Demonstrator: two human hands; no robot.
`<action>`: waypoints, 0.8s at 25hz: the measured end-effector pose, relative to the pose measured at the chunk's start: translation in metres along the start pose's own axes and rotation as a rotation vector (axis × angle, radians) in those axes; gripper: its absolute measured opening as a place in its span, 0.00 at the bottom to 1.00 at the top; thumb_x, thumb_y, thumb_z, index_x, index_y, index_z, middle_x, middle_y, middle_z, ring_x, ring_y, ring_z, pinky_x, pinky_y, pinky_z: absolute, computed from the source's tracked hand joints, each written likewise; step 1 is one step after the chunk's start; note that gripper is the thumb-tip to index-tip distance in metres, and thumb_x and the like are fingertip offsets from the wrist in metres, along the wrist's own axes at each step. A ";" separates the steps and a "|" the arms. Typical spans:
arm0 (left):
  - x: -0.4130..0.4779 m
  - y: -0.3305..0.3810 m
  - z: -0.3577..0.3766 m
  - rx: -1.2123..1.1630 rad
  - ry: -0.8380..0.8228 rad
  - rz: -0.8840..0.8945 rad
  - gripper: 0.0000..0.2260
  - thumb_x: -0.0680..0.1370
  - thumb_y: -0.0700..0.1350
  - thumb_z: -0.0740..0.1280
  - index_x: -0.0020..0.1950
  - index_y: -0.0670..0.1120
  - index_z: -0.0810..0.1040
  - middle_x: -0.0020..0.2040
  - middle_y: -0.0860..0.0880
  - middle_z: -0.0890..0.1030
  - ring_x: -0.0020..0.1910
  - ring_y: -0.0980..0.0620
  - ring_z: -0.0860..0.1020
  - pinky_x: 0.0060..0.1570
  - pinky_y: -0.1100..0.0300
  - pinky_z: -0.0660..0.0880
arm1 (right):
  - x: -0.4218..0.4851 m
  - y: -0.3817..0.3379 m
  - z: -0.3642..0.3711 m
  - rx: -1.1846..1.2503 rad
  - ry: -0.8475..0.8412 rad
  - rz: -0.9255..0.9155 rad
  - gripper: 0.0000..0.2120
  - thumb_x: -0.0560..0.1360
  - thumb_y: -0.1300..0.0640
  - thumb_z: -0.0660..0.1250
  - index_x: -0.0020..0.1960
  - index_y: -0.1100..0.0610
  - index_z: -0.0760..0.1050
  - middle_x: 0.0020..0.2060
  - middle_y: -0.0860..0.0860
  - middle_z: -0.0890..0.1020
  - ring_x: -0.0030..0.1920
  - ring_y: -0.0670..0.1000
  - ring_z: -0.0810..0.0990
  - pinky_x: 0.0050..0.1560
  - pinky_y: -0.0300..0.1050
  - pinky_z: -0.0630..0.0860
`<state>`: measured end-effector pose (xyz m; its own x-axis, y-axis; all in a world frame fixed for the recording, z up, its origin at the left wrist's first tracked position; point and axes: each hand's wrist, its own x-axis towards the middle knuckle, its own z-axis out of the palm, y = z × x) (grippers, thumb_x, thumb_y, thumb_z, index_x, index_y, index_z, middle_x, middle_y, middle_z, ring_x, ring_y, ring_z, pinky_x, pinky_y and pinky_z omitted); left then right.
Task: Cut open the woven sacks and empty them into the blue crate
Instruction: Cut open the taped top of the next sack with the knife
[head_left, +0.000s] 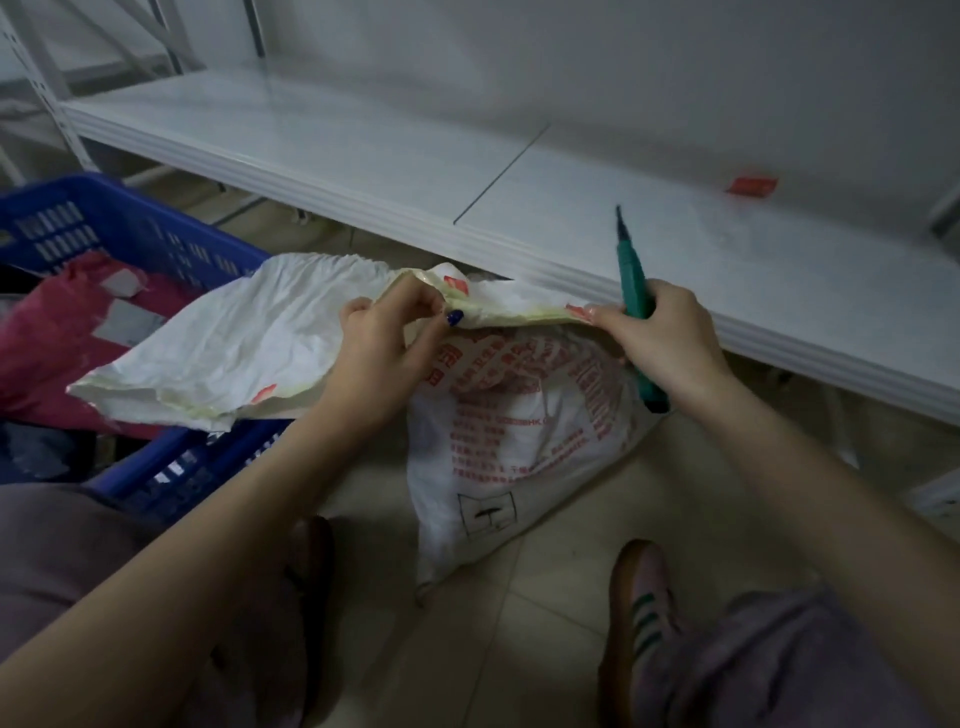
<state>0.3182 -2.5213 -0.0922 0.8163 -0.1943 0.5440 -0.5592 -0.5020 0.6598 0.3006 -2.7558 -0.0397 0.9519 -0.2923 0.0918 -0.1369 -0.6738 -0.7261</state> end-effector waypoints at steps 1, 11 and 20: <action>0.001 -0.002 0.002 0.005 -0.018 -0.018 0.04 0.78 0.47 0.62 0.46 0.47 0.72 0.44 0.55 0.80 0.48 0.60 0.80 0.54 0.39 0.72 | 0.002 0.004 0.003 -0.150 0.045 -0.100 0.14 0.74 0.49 0.69 0.43 0.57 0.69 0.42 0.53 0.72 0.39 0.50 0.72 0.34 0.33 0.66; -0.005 0.023 0.005 -0.442 -0.105 -0.378 0.07 0.80 0.40 0.61 0.48 0.45 0.79 0.43 0.54 0.83 0.44 0.60 0.81 0.41 0.70 0.73 | 0.016 0.005 0.005 -0.289 -0.040 -0.356 0.15 0.76 0.46 0.66 0.45 0.57 0.67 0.31 0.45 0.68 0.31 0.41 0.66 0.27 0.27 0.64; 0.010 0.015 0.006 -0.184 -0.219 -0.229 0.19 0.70 0.52 0.70 0.57 0.45 0.77 0.50 0.49 0.83 0.49 0.48 0.81 0.52 0.43 0.76 | 0.030 0.026 0.034 0.398 -0.471 0.278 0.23 0.69 0.42 0.71 0.49 0.61 0.74 0.43 0.56 0.81 0.41 0.52 0.82 0.40 0.44 0.79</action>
<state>0.3191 -2.5360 -0.0799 0.9239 -0.2801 0.2606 -0.3587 -0.3971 0.8448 0.3352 -2.7589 -0.0789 0.9260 -0.0314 -0.3761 -0.3687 -0.2889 -0.8835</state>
